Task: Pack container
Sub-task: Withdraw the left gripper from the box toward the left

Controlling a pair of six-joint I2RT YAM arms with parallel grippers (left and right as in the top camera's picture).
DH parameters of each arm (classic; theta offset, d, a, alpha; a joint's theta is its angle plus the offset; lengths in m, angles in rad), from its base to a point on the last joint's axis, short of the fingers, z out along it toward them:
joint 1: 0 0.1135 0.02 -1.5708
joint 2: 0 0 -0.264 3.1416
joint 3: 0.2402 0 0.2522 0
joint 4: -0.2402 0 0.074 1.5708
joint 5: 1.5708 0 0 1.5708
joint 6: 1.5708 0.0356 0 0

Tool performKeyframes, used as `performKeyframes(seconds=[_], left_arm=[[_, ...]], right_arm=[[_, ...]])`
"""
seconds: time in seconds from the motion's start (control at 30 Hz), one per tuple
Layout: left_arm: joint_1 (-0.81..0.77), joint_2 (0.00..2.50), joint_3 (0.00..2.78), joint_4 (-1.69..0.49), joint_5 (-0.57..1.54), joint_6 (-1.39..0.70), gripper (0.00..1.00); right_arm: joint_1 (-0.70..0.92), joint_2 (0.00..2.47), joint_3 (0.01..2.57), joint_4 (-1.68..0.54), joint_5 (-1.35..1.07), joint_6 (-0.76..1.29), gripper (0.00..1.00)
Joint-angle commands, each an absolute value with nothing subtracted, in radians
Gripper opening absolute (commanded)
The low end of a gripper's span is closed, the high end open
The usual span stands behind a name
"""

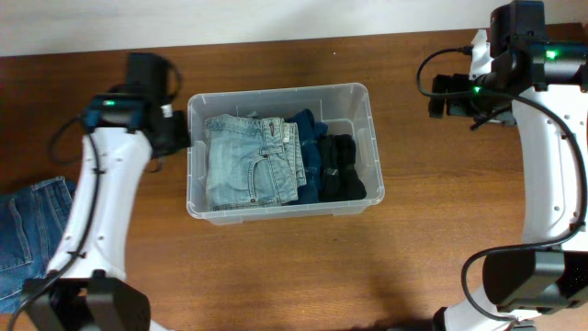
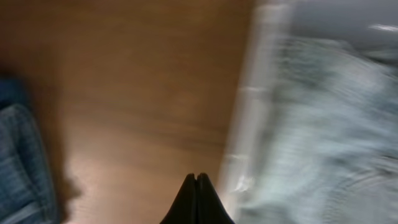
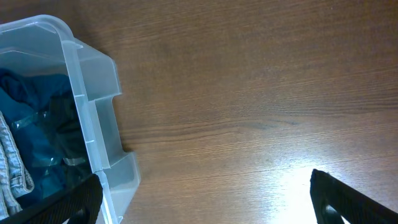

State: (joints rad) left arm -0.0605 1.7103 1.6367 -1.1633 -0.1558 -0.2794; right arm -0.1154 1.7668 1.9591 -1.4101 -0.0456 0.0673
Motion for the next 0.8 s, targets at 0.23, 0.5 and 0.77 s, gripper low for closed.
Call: performKeyframes(seconds=[0.23, 0.5, 0.77], left_arm=[[0.235, 1.686, 1.652, -1.239, -0.278, -0.369, 0.00], [0.433, 1.686, 1.646, -1.286, -0.278, -0.528, 0.03], [0.625, 1.686, 1.540, -1.322, -0.286, -0.793, 0.08]], right_arm=[[-0.119, 1.758, 1.966, -1.410, -0.041, 0.068, 0.99], [-0.119, 1.758, 1.966, -1.410, -0.041, 0.068, 0.98], [-0.119, 1.758, 1.965, -1.410, -0.041, 0.068, 0.99]])
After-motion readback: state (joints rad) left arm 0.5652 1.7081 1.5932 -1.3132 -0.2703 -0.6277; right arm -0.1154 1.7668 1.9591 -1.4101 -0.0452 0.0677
